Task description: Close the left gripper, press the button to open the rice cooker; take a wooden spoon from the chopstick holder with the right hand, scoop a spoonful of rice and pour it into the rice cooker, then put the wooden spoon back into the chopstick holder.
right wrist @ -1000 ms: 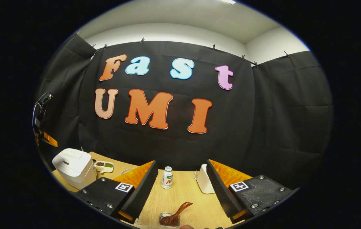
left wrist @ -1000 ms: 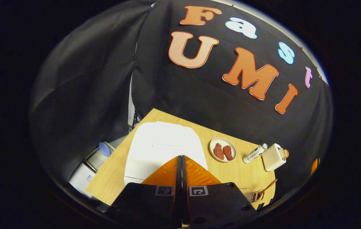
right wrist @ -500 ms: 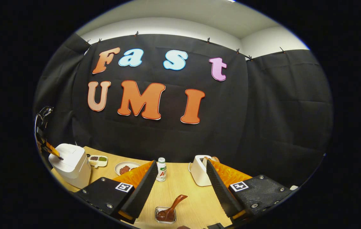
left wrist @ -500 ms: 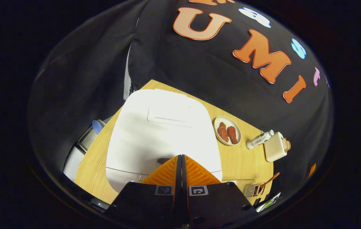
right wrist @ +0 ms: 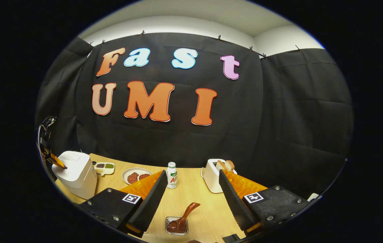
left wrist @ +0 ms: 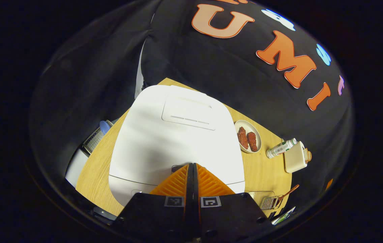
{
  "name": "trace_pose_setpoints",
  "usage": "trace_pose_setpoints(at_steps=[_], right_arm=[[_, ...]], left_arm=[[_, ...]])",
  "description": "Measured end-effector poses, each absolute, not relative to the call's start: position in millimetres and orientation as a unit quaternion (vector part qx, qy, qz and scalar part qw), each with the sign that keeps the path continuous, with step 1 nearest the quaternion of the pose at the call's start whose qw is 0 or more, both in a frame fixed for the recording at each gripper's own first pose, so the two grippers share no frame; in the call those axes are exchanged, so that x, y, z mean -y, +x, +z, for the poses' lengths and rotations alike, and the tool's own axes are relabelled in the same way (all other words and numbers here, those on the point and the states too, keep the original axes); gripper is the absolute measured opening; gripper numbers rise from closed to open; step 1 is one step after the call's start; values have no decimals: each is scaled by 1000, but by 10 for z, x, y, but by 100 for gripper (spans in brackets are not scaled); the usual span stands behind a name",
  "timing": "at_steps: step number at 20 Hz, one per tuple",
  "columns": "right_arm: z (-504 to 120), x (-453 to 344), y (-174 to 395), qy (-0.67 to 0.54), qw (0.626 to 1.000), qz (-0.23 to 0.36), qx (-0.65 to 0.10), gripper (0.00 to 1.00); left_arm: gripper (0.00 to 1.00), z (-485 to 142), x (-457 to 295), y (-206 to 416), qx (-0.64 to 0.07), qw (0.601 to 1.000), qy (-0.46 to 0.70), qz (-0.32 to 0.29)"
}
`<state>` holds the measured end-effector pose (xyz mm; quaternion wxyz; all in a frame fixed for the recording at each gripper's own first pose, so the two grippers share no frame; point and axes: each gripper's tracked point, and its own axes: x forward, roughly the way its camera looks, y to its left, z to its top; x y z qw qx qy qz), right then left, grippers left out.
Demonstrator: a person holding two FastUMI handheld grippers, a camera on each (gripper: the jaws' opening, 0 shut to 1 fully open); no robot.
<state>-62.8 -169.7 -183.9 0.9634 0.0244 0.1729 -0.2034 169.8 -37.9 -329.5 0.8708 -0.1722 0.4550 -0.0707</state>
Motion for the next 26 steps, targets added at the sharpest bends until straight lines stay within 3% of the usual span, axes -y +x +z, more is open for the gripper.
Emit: trace_pose_setpoints(at_steps=[9,23,26], right_arm=[[-2144,1689,-722,35,961,-183,-206,95],[-2954,1607,-721,110,942,-144,-282,95],[-3239,1639,-688,130,933,-139,-306,95]], left_arm=[[5,-2049,124,2006,-245,960,-132,-40],[5,-842,594,1044,-54,997,-12,-48],[20,-773,777,838,-41,997,-9,-65]])
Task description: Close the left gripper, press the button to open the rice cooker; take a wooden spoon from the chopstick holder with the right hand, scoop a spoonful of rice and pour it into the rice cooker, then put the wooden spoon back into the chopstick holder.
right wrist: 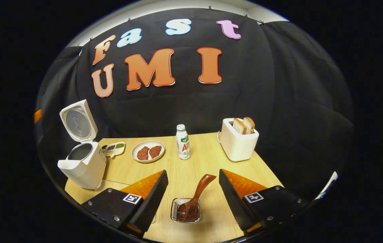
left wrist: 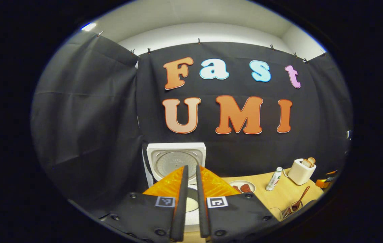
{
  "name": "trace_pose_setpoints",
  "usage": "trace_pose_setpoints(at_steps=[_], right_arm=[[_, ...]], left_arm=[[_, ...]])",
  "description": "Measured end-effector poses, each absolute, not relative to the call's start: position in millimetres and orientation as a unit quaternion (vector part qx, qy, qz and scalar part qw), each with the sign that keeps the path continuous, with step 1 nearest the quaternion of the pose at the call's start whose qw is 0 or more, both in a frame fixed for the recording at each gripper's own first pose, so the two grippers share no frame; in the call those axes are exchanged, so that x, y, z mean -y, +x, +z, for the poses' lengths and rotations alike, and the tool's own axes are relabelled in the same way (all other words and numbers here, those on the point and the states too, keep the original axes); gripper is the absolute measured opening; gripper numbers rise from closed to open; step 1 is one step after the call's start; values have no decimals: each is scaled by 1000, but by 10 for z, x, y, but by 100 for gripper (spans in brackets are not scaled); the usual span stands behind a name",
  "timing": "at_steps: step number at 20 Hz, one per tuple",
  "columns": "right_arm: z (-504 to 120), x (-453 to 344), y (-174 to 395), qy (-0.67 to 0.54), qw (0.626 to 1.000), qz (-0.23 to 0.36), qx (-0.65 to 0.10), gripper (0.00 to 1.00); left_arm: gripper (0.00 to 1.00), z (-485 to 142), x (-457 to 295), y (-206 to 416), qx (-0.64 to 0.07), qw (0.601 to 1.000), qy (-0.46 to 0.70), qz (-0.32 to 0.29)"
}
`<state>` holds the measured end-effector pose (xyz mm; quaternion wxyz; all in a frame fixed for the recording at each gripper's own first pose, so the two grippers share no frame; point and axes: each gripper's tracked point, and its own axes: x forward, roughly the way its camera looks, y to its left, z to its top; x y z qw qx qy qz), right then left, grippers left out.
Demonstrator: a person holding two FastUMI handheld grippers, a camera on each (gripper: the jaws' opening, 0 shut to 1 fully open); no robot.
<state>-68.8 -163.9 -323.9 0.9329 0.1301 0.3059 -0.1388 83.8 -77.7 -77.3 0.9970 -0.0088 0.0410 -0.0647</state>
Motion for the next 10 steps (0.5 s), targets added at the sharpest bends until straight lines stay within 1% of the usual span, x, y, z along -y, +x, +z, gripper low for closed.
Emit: trace_pose_setpoints(at_steps=[1,2,3,4,5,7,9,10], right_arm=[[-3342,1651,-671,135,928,-138,-317,95],[-3448,1663,-667,142,924,-136,-328,94],[-3545,1689,-663,150,920,-135,-337,93],[-3628,1729,-650,157,916,-136,-344,93],[-3715,1760,-632,166,911,-134,-352,92],[-3875,1780,-611,187,900,-128,-371,91],[-4004,1786,-564,206,890,-120,-388,88],[-4061,1774,-553,216,885,-113,-397,86]], left_arm=[[33,-758,819,772,-39,997,-6,-68],[40,-763,851,699,-36,997,4,-70],[60,-755,874,650,-33,997,15,-71],[63,-749,926,585,-28,997,29,-72],[69,-737,933,528,-23,996,42,-70],[73,-732,1039,416,-19,995,56,-75],[82,-784,1146,335,-23,995,63,-80],[82,-794,1171,316,-25,994,66,-80]])
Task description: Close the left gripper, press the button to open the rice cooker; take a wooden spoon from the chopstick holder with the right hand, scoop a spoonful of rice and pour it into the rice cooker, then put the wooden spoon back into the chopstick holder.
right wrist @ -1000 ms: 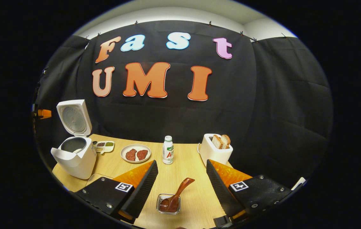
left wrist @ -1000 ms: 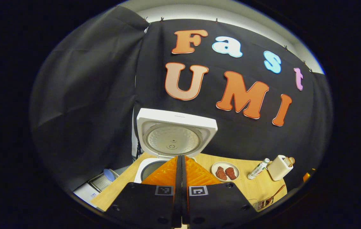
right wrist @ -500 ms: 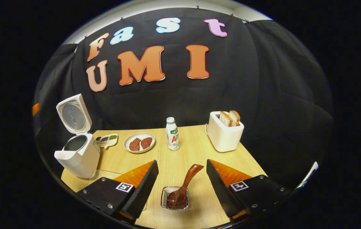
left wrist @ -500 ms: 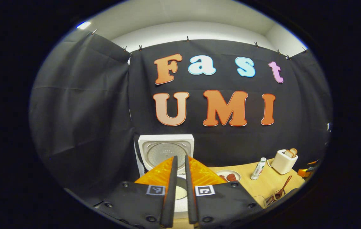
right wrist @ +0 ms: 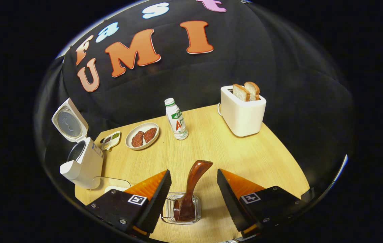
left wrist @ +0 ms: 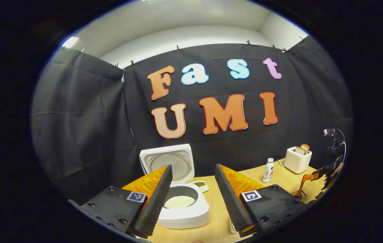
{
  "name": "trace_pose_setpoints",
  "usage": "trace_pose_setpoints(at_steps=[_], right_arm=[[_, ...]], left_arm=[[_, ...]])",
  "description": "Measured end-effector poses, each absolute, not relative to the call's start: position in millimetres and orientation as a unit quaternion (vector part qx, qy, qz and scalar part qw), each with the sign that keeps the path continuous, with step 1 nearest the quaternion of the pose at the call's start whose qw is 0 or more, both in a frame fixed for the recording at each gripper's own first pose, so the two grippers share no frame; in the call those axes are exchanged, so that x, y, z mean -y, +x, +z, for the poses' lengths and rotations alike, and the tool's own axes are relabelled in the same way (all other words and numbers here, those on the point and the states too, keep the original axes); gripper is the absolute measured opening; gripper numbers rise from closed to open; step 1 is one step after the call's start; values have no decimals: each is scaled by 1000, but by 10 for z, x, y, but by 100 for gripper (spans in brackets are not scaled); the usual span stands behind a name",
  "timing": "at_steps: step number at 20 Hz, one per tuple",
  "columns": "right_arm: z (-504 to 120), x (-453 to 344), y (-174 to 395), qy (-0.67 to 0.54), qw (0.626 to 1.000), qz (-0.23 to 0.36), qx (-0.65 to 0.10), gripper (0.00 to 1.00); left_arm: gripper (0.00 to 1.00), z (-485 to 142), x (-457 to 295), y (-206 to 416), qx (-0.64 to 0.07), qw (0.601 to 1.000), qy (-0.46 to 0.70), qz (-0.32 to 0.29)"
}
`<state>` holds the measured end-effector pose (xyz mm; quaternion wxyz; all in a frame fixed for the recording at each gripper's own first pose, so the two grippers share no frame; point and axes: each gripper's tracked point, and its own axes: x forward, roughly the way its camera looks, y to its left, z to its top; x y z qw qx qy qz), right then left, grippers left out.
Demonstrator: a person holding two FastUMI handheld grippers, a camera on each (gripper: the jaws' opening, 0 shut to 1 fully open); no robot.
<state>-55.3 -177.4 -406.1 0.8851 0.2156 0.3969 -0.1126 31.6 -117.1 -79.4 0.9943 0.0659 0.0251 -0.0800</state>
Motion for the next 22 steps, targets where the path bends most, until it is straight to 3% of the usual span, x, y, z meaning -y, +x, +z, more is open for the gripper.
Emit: trace_pose_setpoints(at_steps=[1,3,4,7,13,18,20,22], right_arm=[[-4130,1752,-547,222,879,-107,-407,86],[-4223,1773,-507,235,872,-100,-418,84],[-4273,1779,-487,244,867,-97,-423,84],[-4405,1799,-442,280,854,-90,-429,81],[-4553,1702,-343,351,832,-80,-422,49],[-4404,1652,-380,369,842,-62,-389,23],[-4305,1646,-467,360,853,-64,-373,26],[-4222,1627,-540,354,860,-74,-361,26]], left_arm=[[88,-799,1200,294,-26,994,70,-79],[83,-823,1280,200,-28,994,77,-78],[88,-842,1314,178,-29,993,81,-77],[87,-888,1413,106,-34,992,93,-75],[88,-979,1565,-27,-50,992,94,-69],[88,-1085,1689,-51,-61,989,110,-71],[83,-1122,1788,-23,-64,988,111,-87],[87,-1184,1858,40,-66,986,109,-105]])
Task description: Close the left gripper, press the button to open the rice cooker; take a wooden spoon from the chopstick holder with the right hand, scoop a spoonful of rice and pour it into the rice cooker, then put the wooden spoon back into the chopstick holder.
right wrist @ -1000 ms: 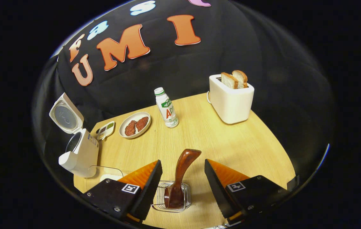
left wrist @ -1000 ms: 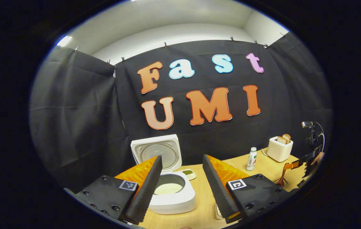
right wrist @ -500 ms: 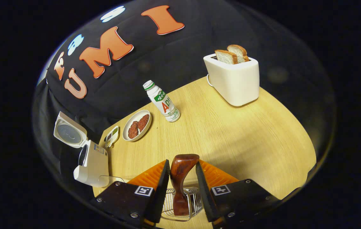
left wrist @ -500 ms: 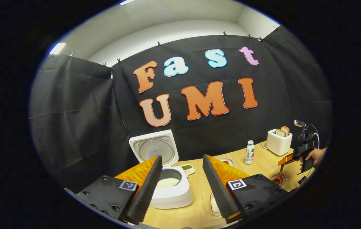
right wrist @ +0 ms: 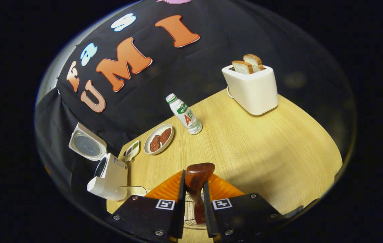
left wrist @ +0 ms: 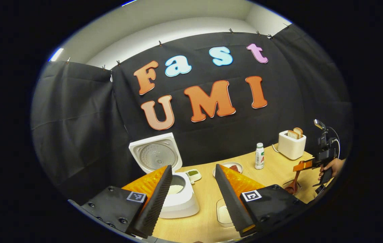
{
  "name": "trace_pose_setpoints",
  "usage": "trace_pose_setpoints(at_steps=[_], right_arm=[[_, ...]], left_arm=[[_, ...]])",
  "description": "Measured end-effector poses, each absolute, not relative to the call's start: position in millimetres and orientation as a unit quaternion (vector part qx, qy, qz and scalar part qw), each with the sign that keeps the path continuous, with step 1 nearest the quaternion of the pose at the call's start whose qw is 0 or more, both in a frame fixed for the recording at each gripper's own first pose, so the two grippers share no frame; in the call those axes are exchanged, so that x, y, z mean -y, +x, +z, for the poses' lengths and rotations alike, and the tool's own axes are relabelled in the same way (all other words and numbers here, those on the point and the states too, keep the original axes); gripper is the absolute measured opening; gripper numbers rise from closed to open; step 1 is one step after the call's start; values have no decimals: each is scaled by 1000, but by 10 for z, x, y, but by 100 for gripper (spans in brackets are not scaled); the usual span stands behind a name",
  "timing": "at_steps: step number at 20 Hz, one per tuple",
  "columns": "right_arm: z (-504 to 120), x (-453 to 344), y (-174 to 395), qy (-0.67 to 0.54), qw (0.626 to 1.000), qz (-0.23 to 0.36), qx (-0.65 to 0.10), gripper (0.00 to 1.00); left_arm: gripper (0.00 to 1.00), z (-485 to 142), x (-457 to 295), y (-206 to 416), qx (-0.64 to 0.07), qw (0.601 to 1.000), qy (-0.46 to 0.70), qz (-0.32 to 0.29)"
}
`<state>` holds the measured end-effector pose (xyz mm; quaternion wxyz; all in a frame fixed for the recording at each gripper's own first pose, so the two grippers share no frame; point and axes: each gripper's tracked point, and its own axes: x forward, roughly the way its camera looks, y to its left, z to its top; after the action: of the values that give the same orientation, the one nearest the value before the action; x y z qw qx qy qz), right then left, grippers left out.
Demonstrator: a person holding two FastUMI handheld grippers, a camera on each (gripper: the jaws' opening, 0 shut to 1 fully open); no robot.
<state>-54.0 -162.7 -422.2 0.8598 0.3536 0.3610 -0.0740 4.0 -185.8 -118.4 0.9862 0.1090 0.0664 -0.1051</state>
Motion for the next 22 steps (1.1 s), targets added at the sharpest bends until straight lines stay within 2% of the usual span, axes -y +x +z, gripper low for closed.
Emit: trace_pose_setpoints(at_steps=[1,4,5,9,10,11,12,19,20,21,22], right_arm=[[-4186,1611,-577,349,864,-80,-355,26],[-4096,1575,-679,333,874,-114,-335,24],[-4091,1577,-695,325,876,-130,-331,23],[-3937,1511,-636,318,876,-162,-323,16],[-3842,1502,-600,317,878,-168,-316,16],[-3755,1504,-592,310,882,-172,-310,16],[-3669,1505,-585,300,886,-176,-306,15],[-2731,1313,-498,250,925,-158,-239,16],[-2616,1270,-457,251,927,-156,-229,15],[-2517,1191,-422,255,930,-147,-222,15],[-2421,1076,-394,263,930,-136,-217,15]], left_arm=[[82,-1189,1876,90,-65,986,106,-112],[83,-1228,1890,207,-65,985,90,-135],[87,-1242,1882,253,-65,984,85,-144],[87,-1283,1698,438,-67,981,74,-166],[82,-1300,1631,471,-69,981,67,-167],[82,-1318,1579,491,-71,981,59,-168],[87,-1341,1516,523,-72,982,52,-168],[87,-1435,1241,638,-73,981,31,-174],[82,-1435,1212,668,-73,982,28,-173],[87,-1429,1173,680,-73,982,26,-171],[82,-1439,1143,683,-73,982,24,-170]])
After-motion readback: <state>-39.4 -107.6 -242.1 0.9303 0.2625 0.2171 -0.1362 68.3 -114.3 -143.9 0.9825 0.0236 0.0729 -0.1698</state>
